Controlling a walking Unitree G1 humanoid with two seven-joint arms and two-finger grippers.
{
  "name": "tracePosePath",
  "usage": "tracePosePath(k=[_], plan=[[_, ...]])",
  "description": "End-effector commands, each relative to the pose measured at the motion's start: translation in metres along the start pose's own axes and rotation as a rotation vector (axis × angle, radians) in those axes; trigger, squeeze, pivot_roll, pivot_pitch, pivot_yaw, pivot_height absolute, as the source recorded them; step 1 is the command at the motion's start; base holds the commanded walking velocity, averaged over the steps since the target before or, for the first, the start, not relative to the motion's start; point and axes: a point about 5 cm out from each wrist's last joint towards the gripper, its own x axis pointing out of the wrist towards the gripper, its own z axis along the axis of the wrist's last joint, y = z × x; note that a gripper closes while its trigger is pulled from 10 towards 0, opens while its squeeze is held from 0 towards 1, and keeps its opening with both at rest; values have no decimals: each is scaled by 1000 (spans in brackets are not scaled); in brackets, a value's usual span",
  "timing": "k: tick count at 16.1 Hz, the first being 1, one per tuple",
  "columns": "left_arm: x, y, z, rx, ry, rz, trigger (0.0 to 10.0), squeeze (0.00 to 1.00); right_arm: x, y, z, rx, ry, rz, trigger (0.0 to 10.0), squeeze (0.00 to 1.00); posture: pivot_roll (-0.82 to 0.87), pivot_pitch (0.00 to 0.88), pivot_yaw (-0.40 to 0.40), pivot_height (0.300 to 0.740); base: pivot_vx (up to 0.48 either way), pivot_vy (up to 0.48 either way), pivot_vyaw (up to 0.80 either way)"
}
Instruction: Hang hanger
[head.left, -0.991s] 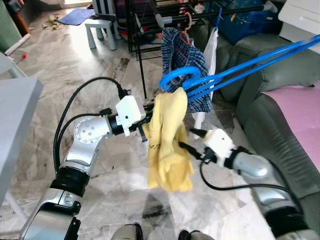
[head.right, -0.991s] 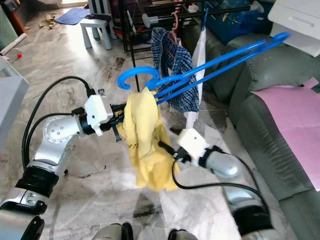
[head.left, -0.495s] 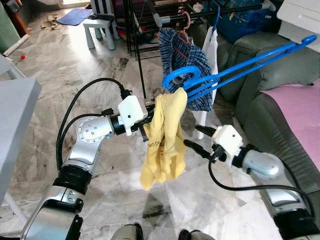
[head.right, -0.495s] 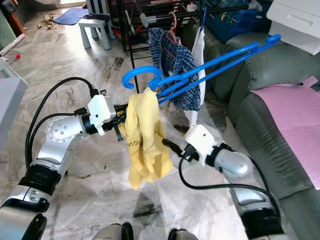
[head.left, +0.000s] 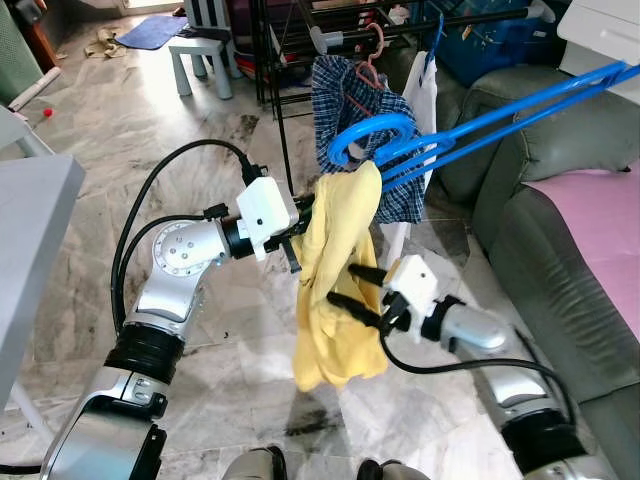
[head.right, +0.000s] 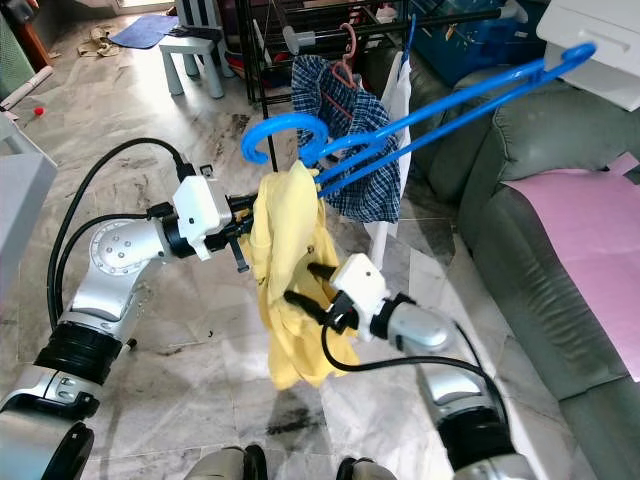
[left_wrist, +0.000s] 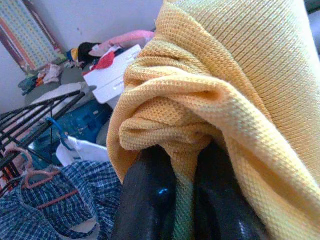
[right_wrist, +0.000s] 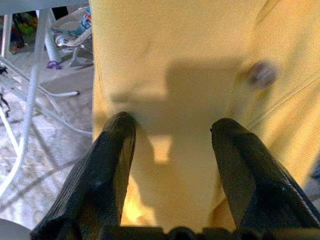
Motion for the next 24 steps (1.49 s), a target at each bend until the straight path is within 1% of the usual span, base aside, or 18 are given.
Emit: tracePosePath(k=[1, 2, 3, 5, 7, 12, 16, 21, 23, 24], plan=[[3, 10, 16, 44, -56, 22, 0, 0, 3, 2, -6, 12, 17, 8, 3333, 0, -18, 136, 28, 740, 0, 0, 0], [3, 11, 18, 44, -62, 24, 0, 0, 4, 4, -12, 36, 29, 6, 0, 0, -19, 139, 26, 740, 0, 0, 0], [5, 12, 20, 39, -73, 30, 0, 0, 6, 6, -19, 40, 55, -6, 0, 0, -19, 140, 25, 740, 0, 0, 0], [5, 12, 23, 40, -80, 34, 0, 0, 9, 8, -29, 82, 74, -39, 0, 0, -12, 143, 20, 740, 0, 0, 0], [3, 17, 26, 39, -87, 50, 0, 0, 8, 7, -39, 113, 92, -73, 0, 0, -8, 146, 18, 740, 0, 0, 0], [3, 18, 30, 35, -98, 61, 0, 0, 3, 1, -46, 115, 107, -116, 0, 0, -6, 150, 16, 740, 0, 0, 0], [4, 18, 35, 35, -109, 63, 0, 0, 5, -6, -44, 95, 89, -164, 0, 0, -4, 149, 16, 740, 0, 0, 0], [5, 16, 38, 29, -120, 65, 0, 0, 11, -18, -35, 73, 57, -226, 0, 0, 12, 144, 13, 740, 0, 0, 0], [2, 16, 32, 22, -98, 73, 0, 0, 8, -28, -27, 37, 25, -273, 0, 0, 13, 144, 13, 740, 0, 0, 0], [-6, 16, 21, 2, -56, 97, 0, 0, -1, -40, -19, -3, -7, -330, 0, 0, 10, 144, 16, 740, 0, 0, 0]])
